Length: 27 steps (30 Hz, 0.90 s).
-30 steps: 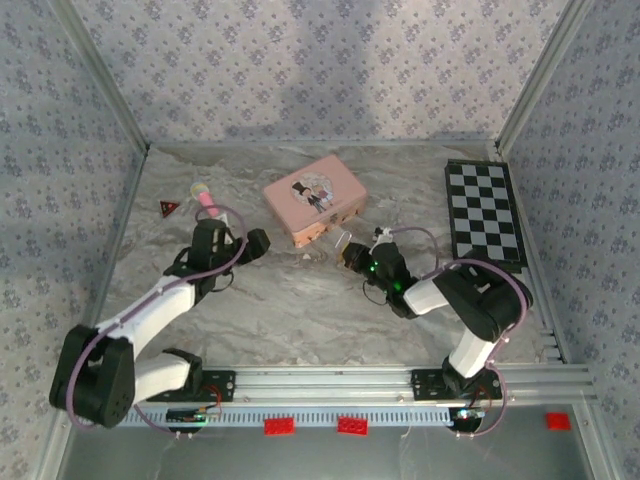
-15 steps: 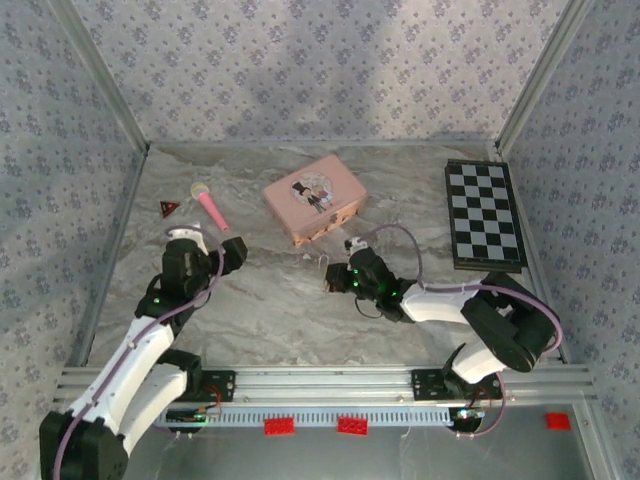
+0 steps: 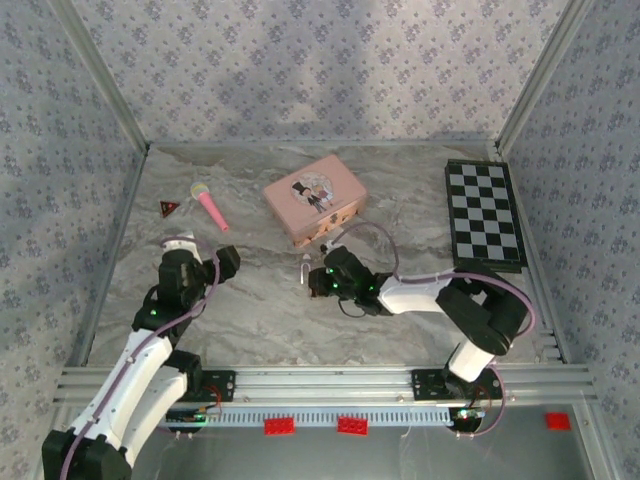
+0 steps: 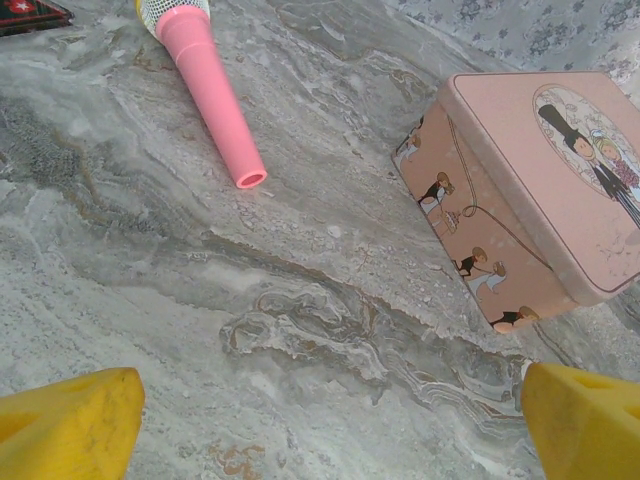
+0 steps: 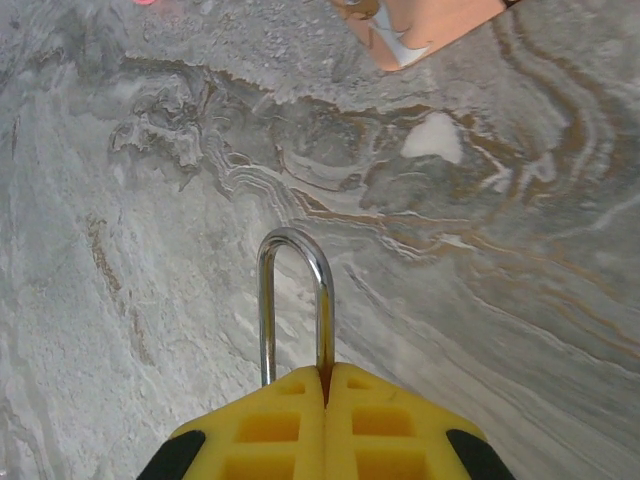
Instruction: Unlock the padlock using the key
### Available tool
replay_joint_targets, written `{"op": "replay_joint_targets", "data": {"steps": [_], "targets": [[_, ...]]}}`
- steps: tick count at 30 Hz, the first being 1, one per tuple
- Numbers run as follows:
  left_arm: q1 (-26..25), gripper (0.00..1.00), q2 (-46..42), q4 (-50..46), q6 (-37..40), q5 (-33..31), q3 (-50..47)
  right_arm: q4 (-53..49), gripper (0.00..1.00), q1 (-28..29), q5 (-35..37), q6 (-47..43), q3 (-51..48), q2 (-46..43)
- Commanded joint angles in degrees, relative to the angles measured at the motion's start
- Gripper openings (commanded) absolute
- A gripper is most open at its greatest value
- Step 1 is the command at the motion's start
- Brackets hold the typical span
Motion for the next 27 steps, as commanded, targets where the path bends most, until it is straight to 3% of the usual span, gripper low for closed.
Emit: {"op": "replay_joint_targets", "data": {"steps": [1, 17, 27], "targets": [[0.3, 0.97, -1.0, 0.7, -0.1, 0.5, -0.7, -1.6, 0.0, 0.5, -0.4, -0.3, 3.3, 2.3], [0.4, 0.97, -2.7, 0.2, 0.2, 1.5, -2.6, -5.2, 0.0, 1.5, -0.9, -1.1, 12.2, 11.0], [0.5, 0.98, -2.5, 0.3, 0.4, 1.3, -2.5, -10.2, 0.0, 1.5, 1.1, -1.3, 14.2, 11.8]]}}
